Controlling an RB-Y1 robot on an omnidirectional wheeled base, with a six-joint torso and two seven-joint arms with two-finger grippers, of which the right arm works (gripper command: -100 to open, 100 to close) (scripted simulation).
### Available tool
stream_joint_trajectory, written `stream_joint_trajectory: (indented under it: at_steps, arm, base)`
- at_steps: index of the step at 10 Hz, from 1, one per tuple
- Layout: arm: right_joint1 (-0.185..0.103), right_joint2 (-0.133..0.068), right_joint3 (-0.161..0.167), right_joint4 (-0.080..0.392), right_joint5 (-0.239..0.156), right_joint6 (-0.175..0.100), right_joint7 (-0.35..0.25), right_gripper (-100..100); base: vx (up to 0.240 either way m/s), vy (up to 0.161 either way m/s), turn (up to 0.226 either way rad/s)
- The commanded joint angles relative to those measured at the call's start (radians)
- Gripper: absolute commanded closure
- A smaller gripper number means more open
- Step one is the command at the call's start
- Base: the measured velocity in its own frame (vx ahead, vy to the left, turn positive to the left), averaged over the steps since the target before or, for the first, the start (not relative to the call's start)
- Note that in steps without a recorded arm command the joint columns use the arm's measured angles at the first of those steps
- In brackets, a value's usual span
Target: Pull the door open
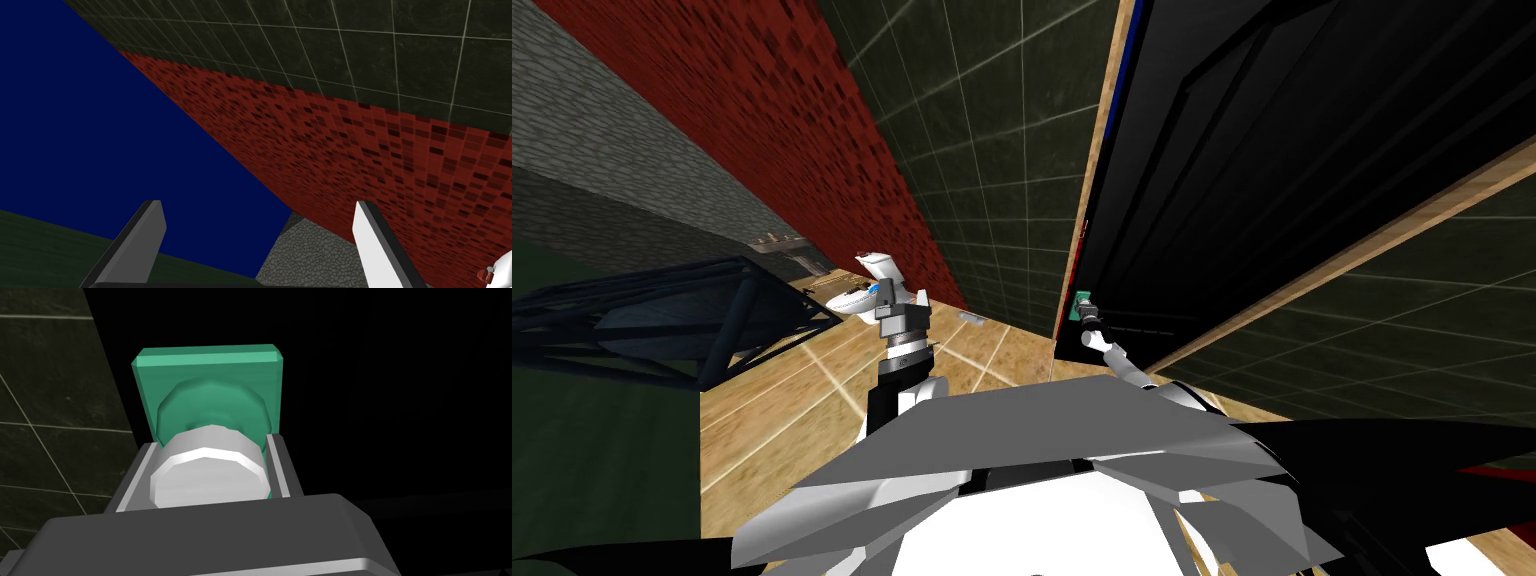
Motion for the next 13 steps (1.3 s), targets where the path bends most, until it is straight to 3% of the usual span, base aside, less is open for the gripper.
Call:
stream_joint_trajectory:
  at_steps: [1, 5, 7, 8, 13]
  arm:
    - [0.006, -0.009, 0.020, -0.007, 0.001, 0.002, -0.020, 100]
    - [0.026, -0.051, 0.076, -0.035, 0.004, 0.004, -0.080, 100]
    - [0.032, -0.065, 0.095, -0.044, 0.005, 0.004, -0.100, 100]
    - [0.032, -0.061, 0.088, -0.038, 0.004, 0.005, -0.092, 100]
    - [0.057, -0.109, 0.161, -0.081, 0.010, -0.004, -0.151, 100]
  base:
    - [-0.229, -0.065, 0.146]
    - [-0.243, -0.074, 0.148]
    - [-0.219, -0.073, 0.128]
    - [-0.094, -0.030, 0.037]
    - [-0.215, -0.085, 0.117]
